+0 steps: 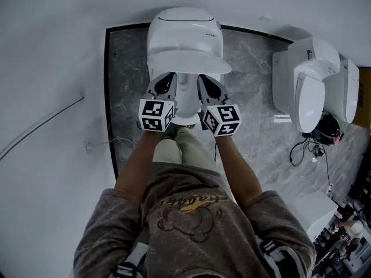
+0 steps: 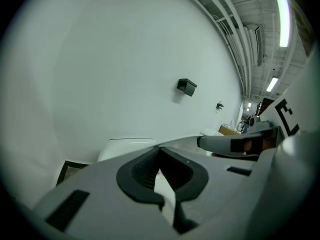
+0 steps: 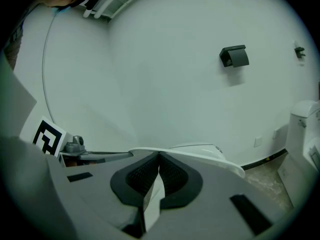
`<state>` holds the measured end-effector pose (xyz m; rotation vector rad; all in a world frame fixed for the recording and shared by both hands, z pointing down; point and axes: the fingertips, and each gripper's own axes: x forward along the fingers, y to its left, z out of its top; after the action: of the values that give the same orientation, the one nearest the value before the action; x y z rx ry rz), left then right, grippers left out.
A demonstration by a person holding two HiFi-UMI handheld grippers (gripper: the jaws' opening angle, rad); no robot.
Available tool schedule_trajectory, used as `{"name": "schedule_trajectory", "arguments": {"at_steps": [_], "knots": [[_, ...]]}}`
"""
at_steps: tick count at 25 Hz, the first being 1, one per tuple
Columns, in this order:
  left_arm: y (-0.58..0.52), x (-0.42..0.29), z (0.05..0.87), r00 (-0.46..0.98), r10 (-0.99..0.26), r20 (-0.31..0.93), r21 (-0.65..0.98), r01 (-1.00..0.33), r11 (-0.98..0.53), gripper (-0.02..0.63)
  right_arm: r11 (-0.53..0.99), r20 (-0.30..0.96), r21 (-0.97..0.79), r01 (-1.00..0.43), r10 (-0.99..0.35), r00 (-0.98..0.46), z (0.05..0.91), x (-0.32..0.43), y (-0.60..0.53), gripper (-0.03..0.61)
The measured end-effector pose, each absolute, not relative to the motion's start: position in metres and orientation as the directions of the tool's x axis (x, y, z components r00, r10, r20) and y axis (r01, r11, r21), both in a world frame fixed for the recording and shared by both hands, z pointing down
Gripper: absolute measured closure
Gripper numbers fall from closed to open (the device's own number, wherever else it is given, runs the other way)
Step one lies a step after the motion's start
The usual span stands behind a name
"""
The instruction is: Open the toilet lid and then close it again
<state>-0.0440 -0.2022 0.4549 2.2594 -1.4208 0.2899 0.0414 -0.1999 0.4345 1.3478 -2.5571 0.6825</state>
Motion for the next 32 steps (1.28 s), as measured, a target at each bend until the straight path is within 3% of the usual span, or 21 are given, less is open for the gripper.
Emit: {"name": "schedule_trajectory", "arguments": {"at_steps": [32], "knots": [[-0.389, -0.064, 0.415, 0.498, -0.780, 0.380, 0.255, -0.866, -0.430, 0.604, 0.414, 0.371, -0.302, -0.859, -0.778, -0.506, 0.408, 0.021, -0.384, 0.552]]}}
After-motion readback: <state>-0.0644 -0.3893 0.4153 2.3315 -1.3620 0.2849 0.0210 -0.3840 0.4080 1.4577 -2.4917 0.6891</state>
